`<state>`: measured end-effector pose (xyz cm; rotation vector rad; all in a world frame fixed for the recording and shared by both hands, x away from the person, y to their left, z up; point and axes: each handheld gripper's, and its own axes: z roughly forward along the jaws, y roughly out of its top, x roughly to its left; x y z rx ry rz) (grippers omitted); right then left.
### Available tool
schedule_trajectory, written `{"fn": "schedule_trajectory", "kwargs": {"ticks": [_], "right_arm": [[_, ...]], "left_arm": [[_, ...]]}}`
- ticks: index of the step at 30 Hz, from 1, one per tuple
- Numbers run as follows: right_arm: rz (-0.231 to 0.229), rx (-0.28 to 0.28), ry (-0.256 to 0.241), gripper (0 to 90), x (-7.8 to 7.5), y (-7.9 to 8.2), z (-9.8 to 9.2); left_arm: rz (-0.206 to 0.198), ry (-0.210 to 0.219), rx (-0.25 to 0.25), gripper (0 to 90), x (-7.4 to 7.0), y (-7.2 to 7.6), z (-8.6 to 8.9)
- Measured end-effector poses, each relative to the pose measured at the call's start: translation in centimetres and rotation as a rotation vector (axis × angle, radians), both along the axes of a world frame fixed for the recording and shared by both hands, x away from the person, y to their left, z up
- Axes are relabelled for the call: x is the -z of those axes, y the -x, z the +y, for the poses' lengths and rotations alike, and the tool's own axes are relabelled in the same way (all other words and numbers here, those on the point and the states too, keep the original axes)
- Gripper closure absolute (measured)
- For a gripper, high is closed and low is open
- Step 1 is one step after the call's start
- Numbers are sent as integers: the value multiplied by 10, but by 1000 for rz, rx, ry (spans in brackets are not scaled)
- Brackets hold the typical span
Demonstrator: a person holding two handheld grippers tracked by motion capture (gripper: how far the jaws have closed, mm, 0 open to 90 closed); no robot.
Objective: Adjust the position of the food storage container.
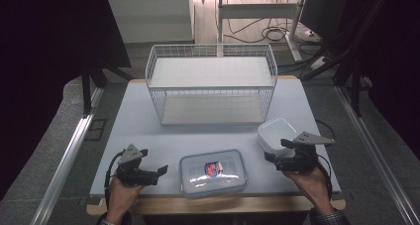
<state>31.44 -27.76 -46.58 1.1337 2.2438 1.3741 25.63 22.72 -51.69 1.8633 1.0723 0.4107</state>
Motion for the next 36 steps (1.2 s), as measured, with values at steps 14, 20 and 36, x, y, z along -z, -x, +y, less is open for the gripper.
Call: {"fn": "schedule_trajectory", "kwargs": {"ticks": [14, 20, 36], "right_arm": [[-11, 22, 56, 281, 6, -3, 0], [1, 0, 76, 421, 4, -6, -2], [-42, -59, 161, 896, -16, -33, 7]], "left_arm": [[-25, -3, -7, 8, 7, -3, 3], [-25, -1, 29, 25, 6, -3, 0], [-36, -9, 24, 37, 6, -2, 0]]}}
